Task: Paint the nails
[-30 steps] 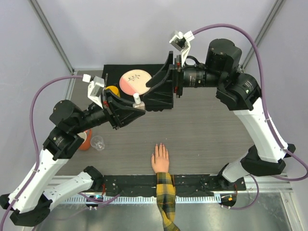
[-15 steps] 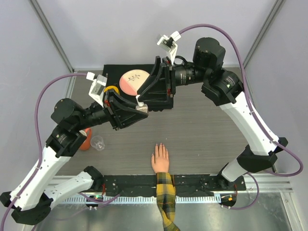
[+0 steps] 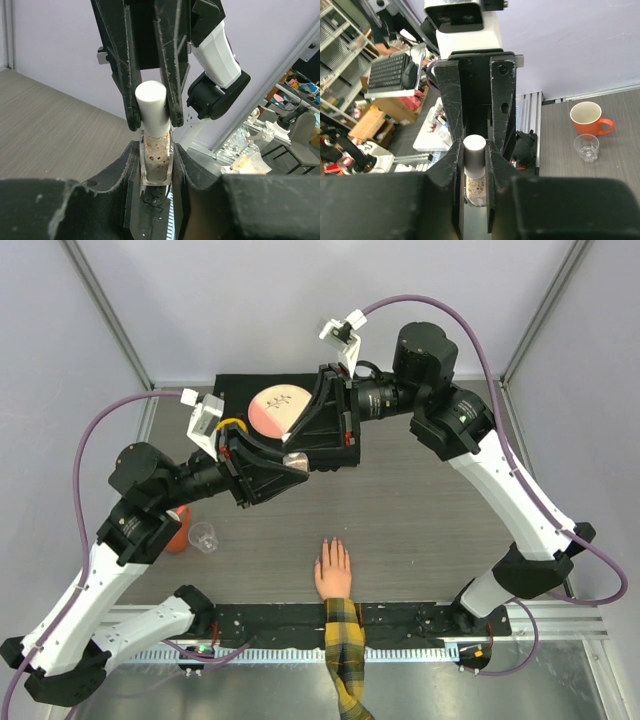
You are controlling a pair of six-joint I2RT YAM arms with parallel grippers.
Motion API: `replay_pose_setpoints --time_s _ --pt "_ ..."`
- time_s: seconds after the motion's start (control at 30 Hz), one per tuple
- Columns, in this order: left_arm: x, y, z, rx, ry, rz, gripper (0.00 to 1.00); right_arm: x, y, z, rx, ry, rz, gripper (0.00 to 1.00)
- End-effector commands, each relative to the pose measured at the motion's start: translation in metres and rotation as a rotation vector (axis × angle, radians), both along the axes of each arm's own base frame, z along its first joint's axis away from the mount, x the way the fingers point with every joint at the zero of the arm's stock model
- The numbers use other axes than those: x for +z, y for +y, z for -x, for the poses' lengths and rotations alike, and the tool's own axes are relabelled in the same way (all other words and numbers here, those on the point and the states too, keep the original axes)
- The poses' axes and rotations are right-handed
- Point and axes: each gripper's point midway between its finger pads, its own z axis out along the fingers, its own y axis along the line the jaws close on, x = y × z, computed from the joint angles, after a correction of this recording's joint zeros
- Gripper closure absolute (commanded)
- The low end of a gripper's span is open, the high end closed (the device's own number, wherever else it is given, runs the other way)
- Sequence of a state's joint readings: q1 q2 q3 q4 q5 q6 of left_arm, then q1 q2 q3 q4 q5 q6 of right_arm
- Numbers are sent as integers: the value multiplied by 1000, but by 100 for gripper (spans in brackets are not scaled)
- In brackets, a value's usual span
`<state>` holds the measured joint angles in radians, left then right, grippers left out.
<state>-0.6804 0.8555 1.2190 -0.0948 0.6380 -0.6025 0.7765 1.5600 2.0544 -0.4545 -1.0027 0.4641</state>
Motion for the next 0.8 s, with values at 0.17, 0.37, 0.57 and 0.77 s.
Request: replay_pose_setpoints --time_s 0.17,0.37,0.57,0.77 --pt "32 22 -18 203 -121 68 100 9 -12 -4 -114 -63 -49 99" --pt "35 24 -31 264 -122 76 100 8 -15 -16 -224 -85 -117 99" --pt "38 32 -55 391 -117 77 100 -11 -10 -25 -386 -143 -57 99" --pt "37 41 -96 584 -188 28 100 -41 2 -31 -847 -225 56 99"
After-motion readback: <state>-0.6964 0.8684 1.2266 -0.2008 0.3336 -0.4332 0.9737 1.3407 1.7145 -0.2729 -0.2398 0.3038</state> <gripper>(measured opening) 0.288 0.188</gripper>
